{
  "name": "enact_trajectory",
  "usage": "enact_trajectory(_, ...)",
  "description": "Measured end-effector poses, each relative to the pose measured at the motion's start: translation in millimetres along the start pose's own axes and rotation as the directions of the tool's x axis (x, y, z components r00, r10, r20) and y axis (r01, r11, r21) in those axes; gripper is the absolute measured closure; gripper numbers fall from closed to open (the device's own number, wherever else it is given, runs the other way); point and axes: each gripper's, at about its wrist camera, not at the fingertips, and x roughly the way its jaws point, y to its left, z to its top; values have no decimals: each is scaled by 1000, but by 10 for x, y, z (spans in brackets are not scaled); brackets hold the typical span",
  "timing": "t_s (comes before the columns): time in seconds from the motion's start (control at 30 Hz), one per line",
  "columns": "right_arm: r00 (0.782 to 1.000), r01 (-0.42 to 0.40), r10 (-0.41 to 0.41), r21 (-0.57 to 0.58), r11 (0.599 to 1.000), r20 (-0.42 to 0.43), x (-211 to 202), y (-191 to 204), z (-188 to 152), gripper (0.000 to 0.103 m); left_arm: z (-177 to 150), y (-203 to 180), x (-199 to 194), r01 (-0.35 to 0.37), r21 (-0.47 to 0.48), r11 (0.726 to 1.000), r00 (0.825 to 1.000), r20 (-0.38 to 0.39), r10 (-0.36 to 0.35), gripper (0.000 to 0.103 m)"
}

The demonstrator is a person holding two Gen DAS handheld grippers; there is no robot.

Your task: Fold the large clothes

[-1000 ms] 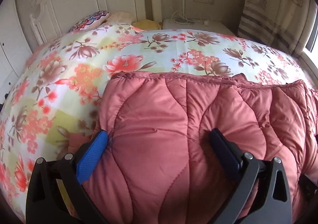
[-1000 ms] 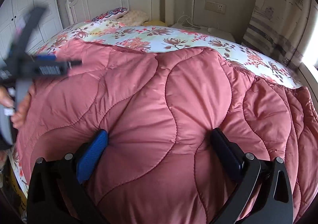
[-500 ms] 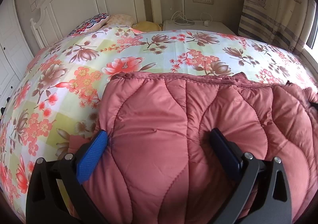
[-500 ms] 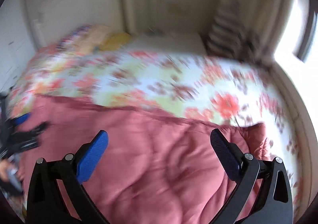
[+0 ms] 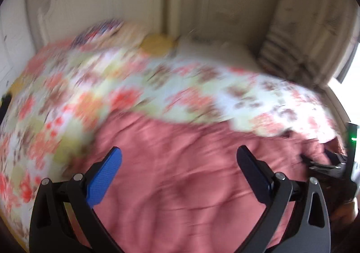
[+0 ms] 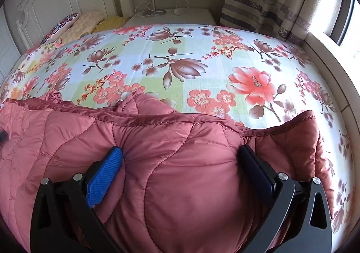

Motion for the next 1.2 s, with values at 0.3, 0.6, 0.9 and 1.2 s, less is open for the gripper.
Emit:
enact_trajectory(0.3,999,-32,32,22,999,16,-26,-45,-14,4,-316,-640,732,41,162,986,992,-126,-21,2)
enact_trajectory(0.6,961,-259,252,57,964,115,-686,-341,-37,5,-339,-601,757,44,151,988,993,-114,-27,2)
enact_trajectory(0.9,985,-175,175,70,982,10,-431,-810,-449,5,-342,-595,739,39,150,988,994,-105,-24,2)
enact_trajectory(1.2,963,-227,225,-2,974,150,-1236,-678,-890,5,-343,-592,739,42,147,988,994,-104,-27,2)
